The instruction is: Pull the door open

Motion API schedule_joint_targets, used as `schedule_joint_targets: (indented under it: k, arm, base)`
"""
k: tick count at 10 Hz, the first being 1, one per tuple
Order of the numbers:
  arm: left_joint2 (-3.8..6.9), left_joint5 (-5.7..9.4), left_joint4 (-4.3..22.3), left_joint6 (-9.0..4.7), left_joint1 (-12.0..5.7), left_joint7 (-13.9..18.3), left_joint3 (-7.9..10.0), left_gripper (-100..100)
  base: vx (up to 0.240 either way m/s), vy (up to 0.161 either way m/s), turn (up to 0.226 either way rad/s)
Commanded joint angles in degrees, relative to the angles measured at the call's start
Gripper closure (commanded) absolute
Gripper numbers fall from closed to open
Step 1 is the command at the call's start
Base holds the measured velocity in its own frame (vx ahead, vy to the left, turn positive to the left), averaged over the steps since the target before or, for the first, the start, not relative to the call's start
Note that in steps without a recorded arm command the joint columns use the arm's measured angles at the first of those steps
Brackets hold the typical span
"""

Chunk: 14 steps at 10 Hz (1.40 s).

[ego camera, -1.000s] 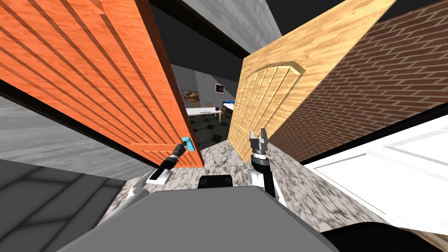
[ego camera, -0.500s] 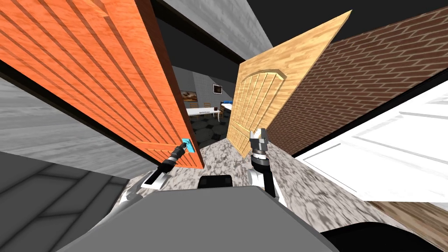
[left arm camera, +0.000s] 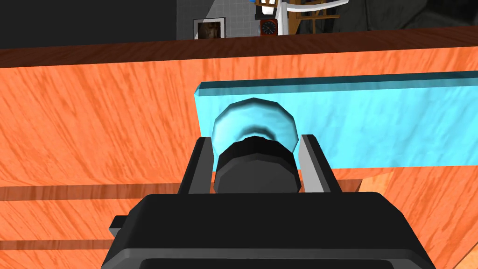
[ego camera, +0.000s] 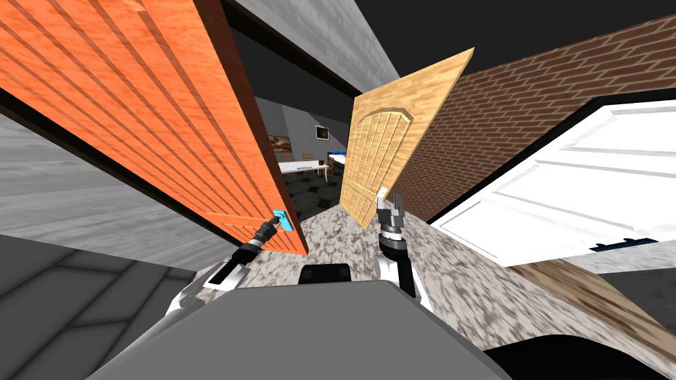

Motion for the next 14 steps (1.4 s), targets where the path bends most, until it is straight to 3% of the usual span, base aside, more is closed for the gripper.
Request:
schedule_joint_targets:
  k: [1, 4, 5, 14]
  arm:
    - [1.08, -0.03, 0.2, -1.38, 0.63, 0.8, -0.39, 100]
    - [2.62, -0.08, 0.3, -3.10, 1.37, 1.9, -1.02, 100]
    - [2.09, -0.18, 0.0, -2.47, 1.32, 1.6, -1.27, 100]
    - [6.04, 0.01, 1.8, -8.02, 2.58, 4.1, -2.86, 100]
  base:
    - [-0.194, 0.126, -0.113]
    - [-0.192, 0.098, -0.106]
    - [-0.075, 0.035, -0.028]
    - [-0.166, 0.084, -0.121]
